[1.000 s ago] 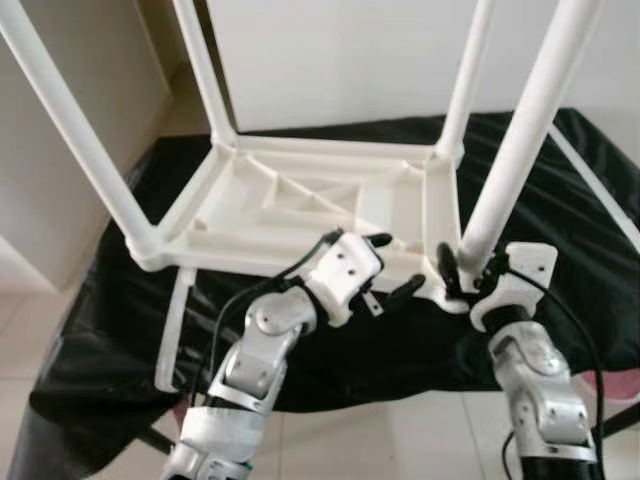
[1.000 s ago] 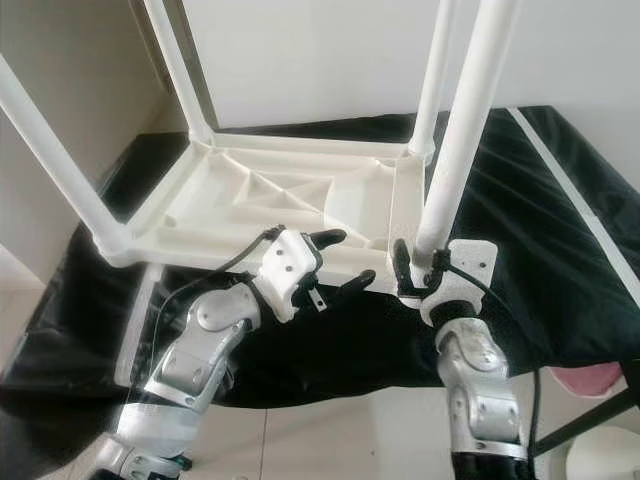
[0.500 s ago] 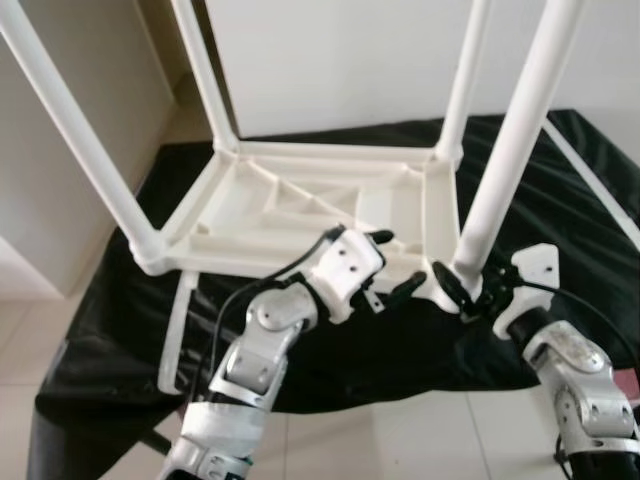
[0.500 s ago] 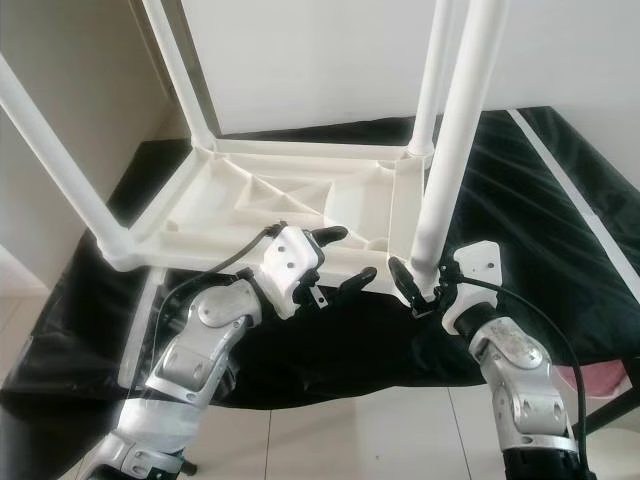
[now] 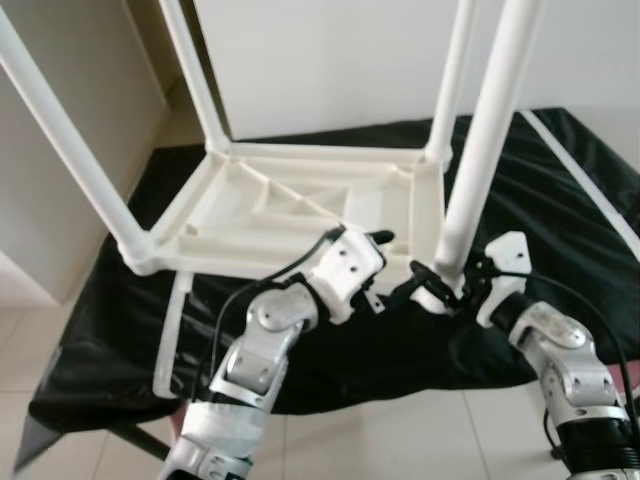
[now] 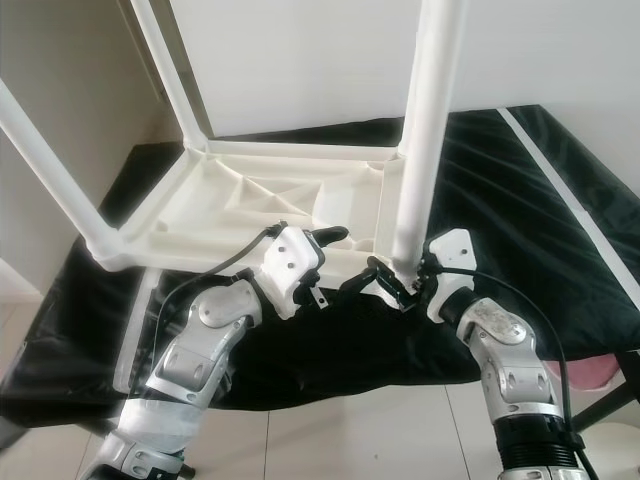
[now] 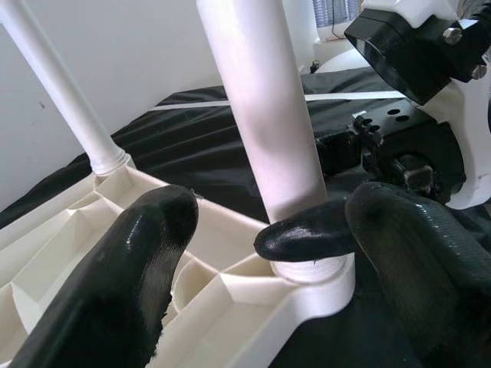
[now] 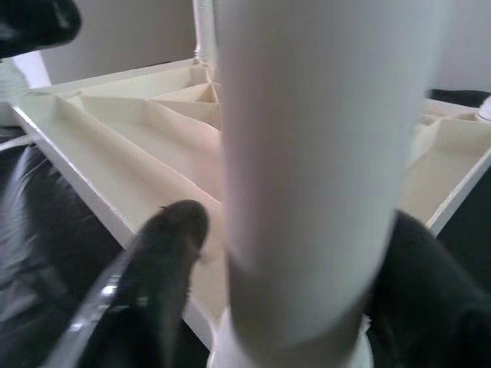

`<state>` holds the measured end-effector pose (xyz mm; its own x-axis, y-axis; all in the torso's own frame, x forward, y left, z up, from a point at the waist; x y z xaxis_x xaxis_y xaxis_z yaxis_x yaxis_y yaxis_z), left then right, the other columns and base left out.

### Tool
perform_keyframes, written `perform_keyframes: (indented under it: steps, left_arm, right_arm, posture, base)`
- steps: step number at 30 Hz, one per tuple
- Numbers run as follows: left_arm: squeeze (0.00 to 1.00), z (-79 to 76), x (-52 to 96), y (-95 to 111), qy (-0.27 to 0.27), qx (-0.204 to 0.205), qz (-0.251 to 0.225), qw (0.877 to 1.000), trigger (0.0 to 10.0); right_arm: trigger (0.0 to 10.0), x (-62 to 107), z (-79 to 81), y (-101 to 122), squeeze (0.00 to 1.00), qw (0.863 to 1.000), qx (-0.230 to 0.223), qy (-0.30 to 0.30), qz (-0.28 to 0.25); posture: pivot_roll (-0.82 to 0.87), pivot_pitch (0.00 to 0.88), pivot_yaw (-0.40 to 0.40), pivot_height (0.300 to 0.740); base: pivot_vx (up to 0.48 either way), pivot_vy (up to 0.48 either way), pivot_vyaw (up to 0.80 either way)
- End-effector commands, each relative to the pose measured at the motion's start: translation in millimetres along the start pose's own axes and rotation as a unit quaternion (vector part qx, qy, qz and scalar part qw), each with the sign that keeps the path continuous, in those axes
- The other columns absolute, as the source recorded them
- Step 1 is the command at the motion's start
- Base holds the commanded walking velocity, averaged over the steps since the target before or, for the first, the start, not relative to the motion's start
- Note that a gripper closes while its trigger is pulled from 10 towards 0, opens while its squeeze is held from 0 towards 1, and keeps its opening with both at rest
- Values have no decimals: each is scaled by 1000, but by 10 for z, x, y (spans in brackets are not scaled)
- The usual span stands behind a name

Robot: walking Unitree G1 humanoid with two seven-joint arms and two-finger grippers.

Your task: Building children table

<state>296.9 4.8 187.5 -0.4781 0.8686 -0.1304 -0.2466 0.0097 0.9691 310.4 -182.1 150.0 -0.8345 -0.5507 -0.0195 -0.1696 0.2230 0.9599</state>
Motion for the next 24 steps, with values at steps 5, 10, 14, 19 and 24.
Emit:
perform_keyframes:
  steps: [5,10,14,19,24]
  left_arm:
    - [0,23,34,-9,26,4,1,1000,10000]
    - [0,22,27,-8,24,5,0,1000,10000]
    - [0,13,18,-9,22,6,0,1000,10000]
    - [0,5,-5,-9,22,8,-2,1000,10000]
    - [0,-12,-16,-10,21,10,-5,1000,10000]
  right_arm:
    - [0,28,75,-84,0,1000,-9,24,11]
    - [3922,85,-3,-130,0,999,-23,-21,22]
    - [10000,84,-19,-128,0,996,-32,-78,31]
    - [10000,73,40,-100,0,989,-33,-140,41]
    - [10000,116,-13,-135,0,956,-74,-277,66]
  posture:
    - [-48,23,72,740]
    - [-57,22,72,740]
    - [-66,21,68,740]
    - [-74,20,63,740]
    - [-83,18,54,740]
  base:
    - [0,0,0]
    - [0,0,0]
    - [0,0,0]
    - [0,0,0]
    - [0,0,0]
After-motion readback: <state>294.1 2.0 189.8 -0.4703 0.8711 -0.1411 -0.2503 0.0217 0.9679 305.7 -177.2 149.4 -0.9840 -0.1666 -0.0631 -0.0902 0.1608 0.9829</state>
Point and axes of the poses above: a point about 5 cm out from each wrist's last joint towards the gripper, its own x axis pointing back from the gripper into the wrist, its own y axis along the axis of the wrist's last joint, z = x × y, the point moved 2 cm from there along -x, pointing out of the wrist towards the gripper, and after that the axes turned 8 degrees about x, right-handed, at the moved point
